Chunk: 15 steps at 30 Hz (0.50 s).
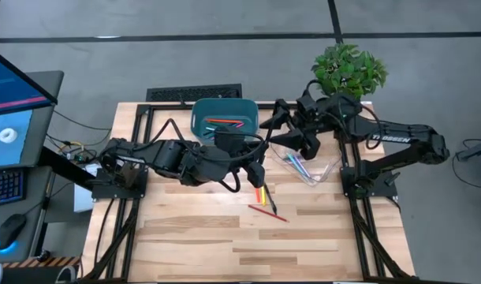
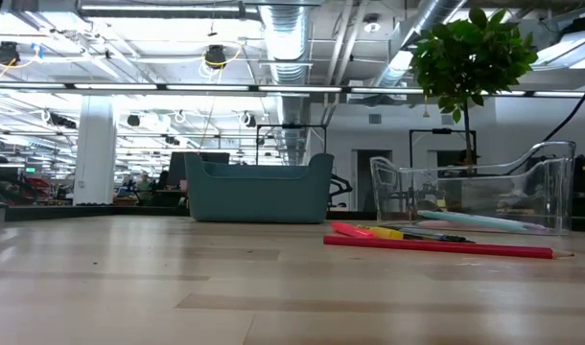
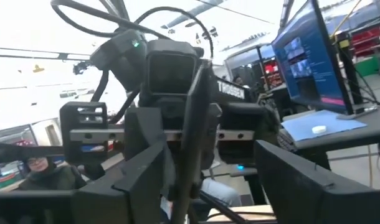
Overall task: Sort pens & pencils
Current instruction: Put the black pen into the transparent bin
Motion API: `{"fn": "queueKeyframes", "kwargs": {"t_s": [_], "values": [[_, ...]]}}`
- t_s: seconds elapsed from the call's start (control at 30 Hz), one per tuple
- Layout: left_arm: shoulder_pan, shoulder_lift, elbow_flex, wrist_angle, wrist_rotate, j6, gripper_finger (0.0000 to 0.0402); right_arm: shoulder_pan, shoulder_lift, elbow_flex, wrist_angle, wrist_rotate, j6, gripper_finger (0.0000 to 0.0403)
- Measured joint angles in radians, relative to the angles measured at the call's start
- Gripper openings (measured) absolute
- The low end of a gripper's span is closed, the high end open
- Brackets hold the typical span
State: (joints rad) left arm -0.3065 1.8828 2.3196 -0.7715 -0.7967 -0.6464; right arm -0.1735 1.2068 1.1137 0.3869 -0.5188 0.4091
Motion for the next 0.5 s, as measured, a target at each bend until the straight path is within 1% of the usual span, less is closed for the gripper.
{"fn": "queueKeyframes", "kwargs": {"t_s": [0.1,0.37,0.4,0.5], "values": [[0.004,0.0,0.0,-0.002,-0.002,0.002,0.0025,-0.015,-0.002,0.0,0.0,-0.011,0.0,0.022],[0.023,0.0,0.0,-0.004,0.005,0.009,0.0025,-0.01,-0.006,0.0,0.004,-0.075,-0.021,0.0039],[0.024,0.0,0.0,-0.005,0.008,0.011,0.0025,-0.012,-0.006,0.0,0.004,-0.084,-0.021,0.0026],[0.028,0.0,0.0,-0.003,0.024,0.01,0.0025,-0.012,-0.006,0.0,0.005,-0.091,-0.021,0.0025]]}}
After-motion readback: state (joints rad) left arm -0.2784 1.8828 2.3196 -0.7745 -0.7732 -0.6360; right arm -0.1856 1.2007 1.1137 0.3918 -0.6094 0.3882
